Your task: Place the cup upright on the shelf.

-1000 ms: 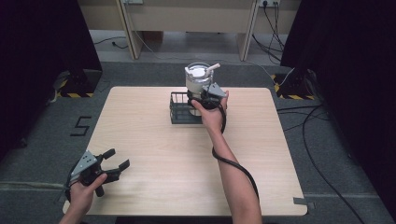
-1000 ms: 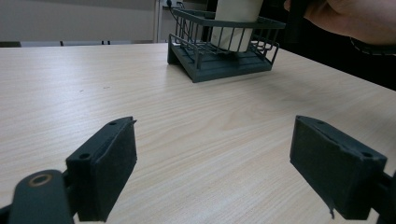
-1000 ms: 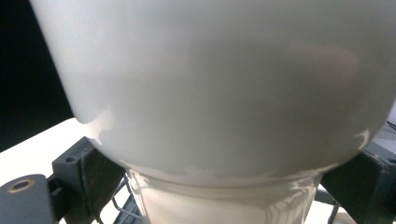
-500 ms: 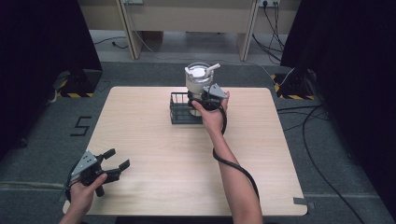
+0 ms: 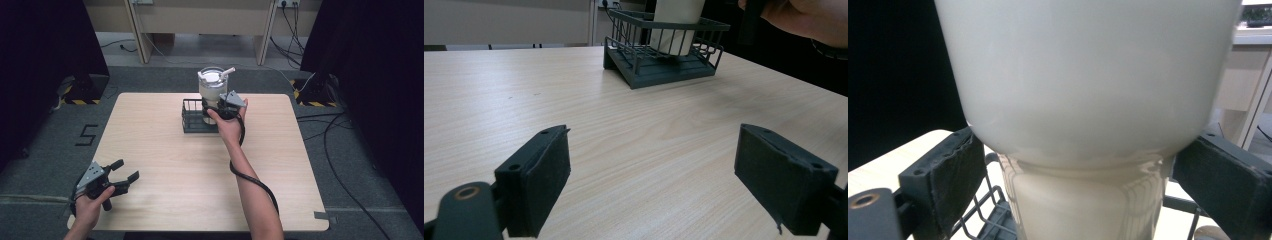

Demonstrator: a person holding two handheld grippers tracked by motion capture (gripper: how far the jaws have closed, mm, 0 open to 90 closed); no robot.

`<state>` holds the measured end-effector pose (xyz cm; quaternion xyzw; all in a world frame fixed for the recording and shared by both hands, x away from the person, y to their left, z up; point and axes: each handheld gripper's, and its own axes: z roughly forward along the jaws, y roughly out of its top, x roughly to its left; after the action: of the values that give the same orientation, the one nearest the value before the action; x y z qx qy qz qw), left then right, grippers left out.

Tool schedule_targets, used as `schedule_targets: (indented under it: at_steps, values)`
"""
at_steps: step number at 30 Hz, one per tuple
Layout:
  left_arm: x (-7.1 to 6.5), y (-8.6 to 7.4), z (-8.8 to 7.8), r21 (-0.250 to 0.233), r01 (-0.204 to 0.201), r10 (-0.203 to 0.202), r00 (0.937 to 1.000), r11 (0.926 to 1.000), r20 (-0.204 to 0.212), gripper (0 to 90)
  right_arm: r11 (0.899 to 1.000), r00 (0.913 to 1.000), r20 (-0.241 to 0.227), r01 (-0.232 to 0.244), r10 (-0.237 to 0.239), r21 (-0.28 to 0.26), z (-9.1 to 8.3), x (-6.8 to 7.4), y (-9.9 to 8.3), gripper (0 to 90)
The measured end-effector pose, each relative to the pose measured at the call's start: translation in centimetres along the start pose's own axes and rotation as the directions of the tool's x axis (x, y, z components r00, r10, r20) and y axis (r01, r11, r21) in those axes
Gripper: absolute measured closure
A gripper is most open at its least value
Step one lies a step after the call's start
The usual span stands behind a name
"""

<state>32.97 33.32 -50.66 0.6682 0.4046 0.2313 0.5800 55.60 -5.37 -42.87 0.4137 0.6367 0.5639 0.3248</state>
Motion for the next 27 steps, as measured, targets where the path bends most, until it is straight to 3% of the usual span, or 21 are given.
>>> schedule_targets:
  at_steps: [27]
  values:
    - [-0.1,0.0,0.0,0.003,-0.001,0.001,1.0000,1.0000,-0.003,14.2,1.000,0.9998,-0.008,-0.020,0.020,0.002,-3.3,-1.0,-0.9,14.8]
